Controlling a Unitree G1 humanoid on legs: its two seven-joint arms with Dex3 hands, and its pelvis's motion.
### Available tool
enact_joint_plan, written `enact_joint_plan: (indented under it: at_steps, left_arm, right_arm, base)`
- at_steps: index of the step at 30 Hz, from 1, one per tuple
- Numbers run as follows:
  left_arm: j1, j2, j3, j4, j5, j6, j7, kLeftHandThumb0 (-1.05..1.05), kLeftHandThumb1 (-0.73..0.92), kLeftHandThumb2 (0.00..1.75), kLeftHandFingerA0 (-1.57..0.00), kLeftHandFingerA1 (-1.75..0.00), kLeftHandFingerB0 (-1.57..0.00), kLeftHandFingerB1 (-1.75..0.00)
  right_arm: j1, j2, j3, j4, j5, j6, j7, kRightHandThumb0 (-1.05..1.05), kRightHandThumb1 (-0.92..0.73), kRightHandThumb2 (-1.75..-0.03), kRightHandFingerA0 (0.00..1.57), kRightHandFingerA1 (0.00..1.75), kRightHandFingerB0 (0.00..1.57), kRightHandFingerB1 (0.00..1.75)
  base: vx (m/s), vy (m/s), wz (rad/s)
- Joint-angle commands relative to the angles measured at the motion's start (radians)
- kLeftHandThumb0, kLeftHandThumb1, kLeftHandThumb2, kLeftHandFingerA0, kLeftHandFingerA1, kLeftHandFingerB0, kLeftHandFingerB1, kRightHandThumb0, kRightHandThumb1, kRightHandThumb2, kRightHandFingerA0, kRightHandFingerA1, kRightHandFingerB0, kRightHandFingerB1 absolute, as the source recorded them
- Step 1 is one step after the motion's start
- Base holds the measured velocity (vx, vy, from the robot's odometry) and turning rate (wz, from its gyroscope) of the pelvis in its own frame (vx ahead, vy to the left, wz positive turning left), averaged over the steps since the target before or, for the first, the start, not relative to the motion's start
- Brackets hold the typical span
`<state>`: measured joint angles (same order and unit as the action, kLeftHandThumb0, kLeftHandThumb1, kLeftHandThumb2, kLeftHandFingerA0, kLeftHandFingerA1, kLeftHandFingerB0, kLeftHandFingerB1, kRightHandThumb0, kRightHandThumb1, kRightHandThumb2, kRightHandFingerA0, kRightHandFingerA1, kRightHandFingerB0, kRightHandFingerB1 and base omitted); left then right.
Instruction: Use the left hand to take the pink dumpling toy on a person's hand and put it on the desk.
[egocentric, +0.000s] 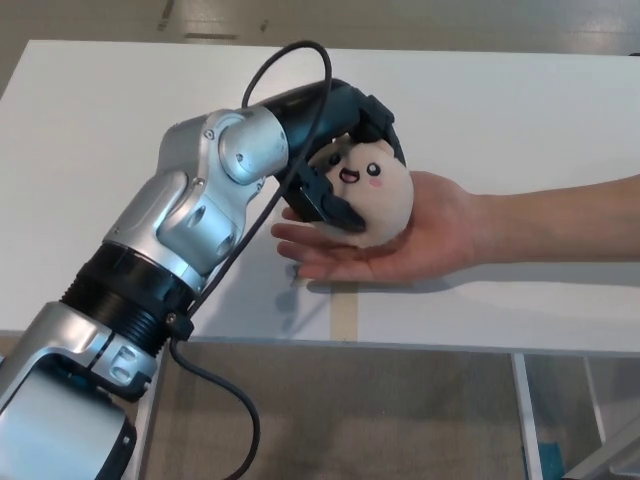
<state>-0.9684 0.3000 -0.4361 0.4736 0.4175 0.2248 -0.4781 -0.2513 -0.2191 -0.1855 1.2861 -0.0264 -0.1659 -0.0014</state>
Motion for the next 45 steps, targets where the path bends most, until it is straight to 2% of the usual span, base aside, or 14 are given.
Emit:
enact_joint_plan:
  at_steps: [1, 2, 5, 8, 10, 12, 13, 21, 22, 23, 35, 45]
  left_arm:
    - [-0.025, -0.006, 0.038, -0.009, -0.022, -0.041, -0.006, -0.18, 0.78, 0.64, -0.76, -1.19, -0.84, -0.79]
    - [-0.027, -0.007, 0.045, -0.011, -0.021, -0.042, -0.005, -0.18, 0.79, 0.63, -0.86, -0.97, -0.86, -0.74]
    - [-0.028, -0.006, 0.048, -0.014, -0.015, -0.041, -0.003, -0.18, 0.8, 0.63, -0.87, -0.95, -0.86, -0.75]
    - [-0.033, -0.002, 0.055, -0.017, -0.011, -0.044, -0.003, -0.18, 0.8, 0.63, -0.85, -1.0, -0.84, -0.78]
    - [-0.037, -0.001, 0.066, -0.023, -0.014, -0.044, -0.005, -0.19, 0.79, 0.64, -0.81, -1.18, -0.8, -0.9]
    - [-0.039, 0.001, 0.069, -0.02, -0.013, -0.047, -0.006, -0.19, 0.79, 0.64, -0.8, -1.2, -0.81, -0.89]
    - [-0.039, 0.0, 0.07, -0.018, -0.013, -0.049, -0.005, -0.19, 0.78, 0.64, -0.78, -1.28, -0.79, -0.93]
    - [-0.027, -0.002, 0.071, -0.02, -0.009, -0.053, -0.008, -0.19, 0.78, 0.65, -0.75, -1.3, -0.79, -0.94]
    - [-0.029, -0.003, 0.068, -0.018, -0.007, -0.05, -0.011, -0.19, 0.79, 0.64, -0.8, -1.19, -0.82, -0.83]
    - [-0.036, -0.004, 0.066, -0.011, -0.005, -0.047, -0.014, -0.19, 0.79, 0.64, -0.79, -1.21, -0.83, -0.83]
    - [-0.038, -0.003, 0.063, -0.004, -0.004, -0.047, -0.023, -0.19, 0.78, 0.64, -0.76, -1.25, -0.8, -0.9]
    - [-0.04, -0.003, 0.063, -0.01, 0.0, -0.036, -0.026, -0.19, 0.78, 0.64, -0.75, -1.27, -0.8, -0.89]
  right_arm:
    - [0.006, -0.006, -0.004, 0.005, 0.01, 0.014, 0.012, -0.27, -0.65, -0.59, 0.42, 0.39, 0.41, 0.38]
    - [0.008, -0.006, -0.006, 0.005, 0.012, 0.014, 0.015, -0.27, -0.65, -0.59, 0.41, 0.39, 0.4, 0.38]
    - [0.008, -0.005, -0.007, 0.004, 0.014, 0.017, 0.016, -0.27, -0.65, -0.59, 0.41, 0.39, 0.4, 0.38]
    - [0.004, -0.006, -0.01, 0.004, 0.017, 0.019, 0.02, -0.27, -0.65, -0.59, 0.42, 0.39, 0.4, 0.38]
    - [0.006, -0.008, -0.009, 0.003, 0.013, 0.019, 0.021, -0.27, -0.65, -0.59, 0.42, 0.39, 0.41, 0.38]
    - [0.004, -0.007, -0.008, 0.003, 0.012, 0.018, 0.022, -0.27, -0.65, -0.59, 0.42, 0.39, 0.41, 0.38]
    - [0.005, -0.007, -0.009, 0.004, 0.013, 0.018, 0.022, -0.27, -0.65, -0.59, 0.42, 0.39, 0.41, 0.38]
    - [0.008, -0.006, -0.01, 0.003, 0.012, 0.018, 0.021, -0.27, -0.65, -0.59, 0.42, 0.39, 0.39, 0.38]
    - [0.007, -0.006, -0.011, 0.003, 0.013, 0.018, 0.021, -0.27, -0.65, -0.59, 0.42, 0.39, 0.39, 0.38]
    - [0.005, -0.005, -0.013, 0.003, 0.014, 0.019, 0.019, -0.27, -0.65, -0.6, 0.42, 0.39, 0.39, 0.38]
    - [0.008, -0.005, -0.016, 0.001, 0.014, 0.02, 0.021, -0.27, -0.65, -0.59, 0.41, 0.39, 0.39, 0.38]
    - [0.004, -0.003, -0.017, 0.003, 0.011, 0.02, 0.021, -0.27, -0.65, -0.6, 0.41, 0.39, 0.39, 0.37]
  base:
    - [0.0, 0.0, 0.0]
    - [0.0, 0.0, 0.0]
    - [0.0, 0.0, 0.0]
    - [0.0, 0.0, 0.0]
    - [0.0, 0.0, 0.0]
    - [0.0, 0.0, 0.0]
    - [0.0, 0.0, 0.0]
    - [0.0, 0.0, 0.0]
    - [0.0, 0.0, 0.0]
    - [0.0, 0.0, 0.0]
    - [0.0, 0.0, 0.0]
    - [0.0, 0.0, 0.0]
